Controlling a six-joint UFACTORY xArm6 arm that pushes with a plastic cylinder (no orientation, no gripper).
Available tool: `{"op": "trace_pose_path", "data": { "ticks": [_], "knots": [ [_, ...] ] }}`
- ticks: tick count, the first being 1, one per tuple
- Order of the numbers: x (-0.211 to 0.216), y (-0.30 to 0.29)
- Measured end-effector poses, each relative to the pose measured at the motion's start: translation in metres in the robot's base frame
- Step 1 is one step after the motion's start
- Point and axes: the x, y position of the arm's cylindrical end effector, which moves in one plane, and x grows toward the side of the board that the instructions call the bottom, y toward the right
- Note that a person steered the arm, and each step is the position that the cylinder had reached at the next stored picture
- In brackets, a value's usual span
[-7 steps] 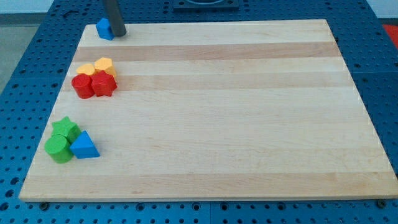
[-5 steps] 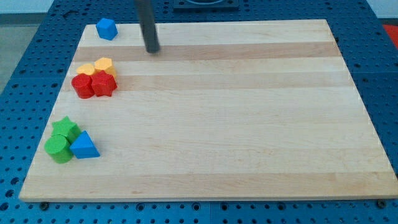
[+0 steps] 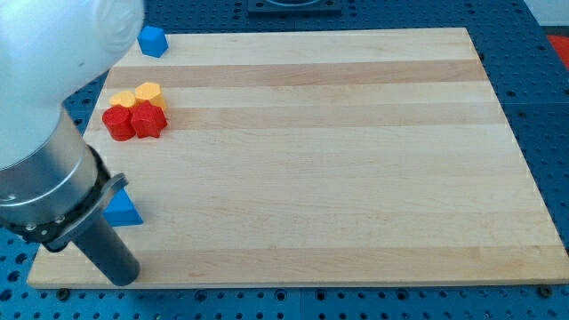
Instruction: Nudge green star a bit right
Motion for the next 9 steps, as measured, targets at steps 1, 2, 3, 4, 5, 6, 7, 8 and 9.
{"op": "trace_pose_path", "data": {
  "ticks": [1, 2, 3, 4, 5, 6, 7, 8, 9],
  "knots": [
    [-0.001, -0.037],
    [-0.025, -0.106],
    [-0.03, -0.113],
    [-0.041, -0.113],
    [-0.061, -0.113],
    [-0.082, -0.114],
    [-0.102, -0.109],
    [-0.116, -0.077],
    [-0.125, -0.042]
  ]
}}
